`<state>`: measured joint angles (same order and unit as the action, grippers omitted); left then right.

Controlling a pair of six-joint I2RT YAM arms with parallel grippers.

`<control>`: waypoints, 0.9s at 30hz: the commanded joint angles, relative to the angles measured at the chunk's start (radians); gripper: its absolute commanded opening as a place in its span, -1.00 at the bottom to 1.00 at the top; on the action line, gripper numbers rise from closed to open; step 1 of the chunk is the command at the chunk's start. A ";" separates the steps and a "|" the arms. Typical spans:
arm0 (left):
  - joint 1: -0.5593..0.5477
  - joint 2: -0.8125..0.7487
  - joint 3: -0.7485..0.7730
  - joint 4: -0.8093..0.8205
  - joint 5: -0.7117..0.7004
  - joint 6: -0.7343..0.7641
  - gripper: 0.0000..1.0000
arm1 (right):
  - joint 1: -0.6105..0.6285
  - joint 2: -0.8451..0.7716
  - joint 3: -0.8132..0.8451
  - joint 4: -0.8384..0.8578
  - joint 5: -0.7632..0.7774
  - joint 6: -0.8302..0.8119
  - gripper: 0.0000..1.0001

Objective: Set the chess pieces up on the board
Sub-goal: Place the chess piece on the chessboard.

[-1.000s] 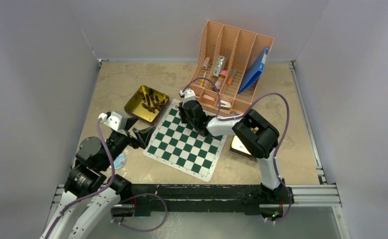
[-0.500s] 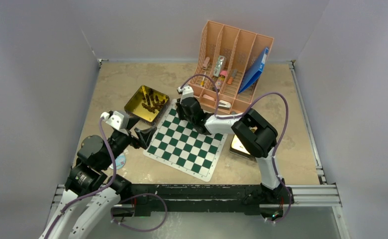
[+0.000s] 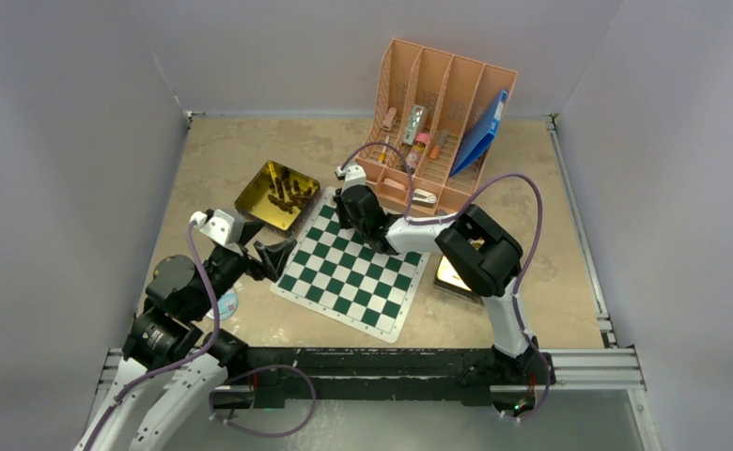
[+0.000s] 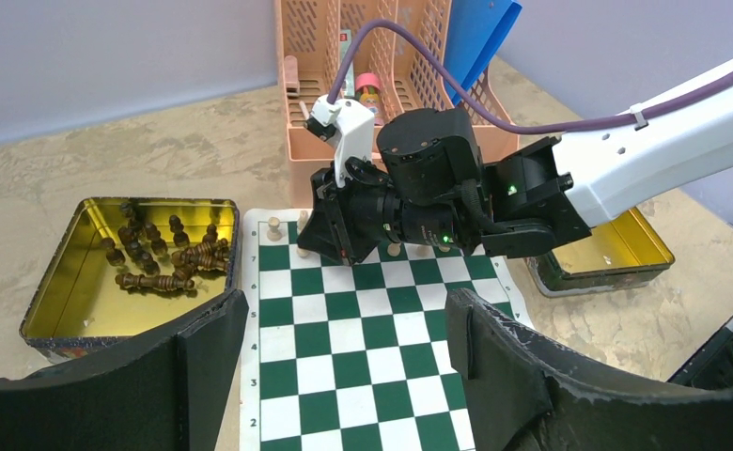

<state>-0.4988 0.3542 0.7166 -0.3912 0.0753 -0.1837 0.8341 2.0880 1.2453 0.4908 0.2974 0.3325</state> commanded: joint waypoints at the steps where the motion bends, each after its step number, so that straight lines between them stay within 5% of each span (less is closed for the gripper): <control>1: 0.005 -0.006 0.040 0.007 0.011 -0.008 0.54 | 0.004 0.008 0.042 0.005 0.013 0.009 -0.81; 27: 0.005 0.012 0.041 0.004 0.019 -0.010 0.55 | 0.007 -0.033 0.089 -0.091 -0.021 0.037 -0.44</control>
<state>-0.4988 0.3546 0.7166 -0.3916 0.0799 -0.1837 0.8360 2.1048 1.2926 0.4164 0.2863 0.3489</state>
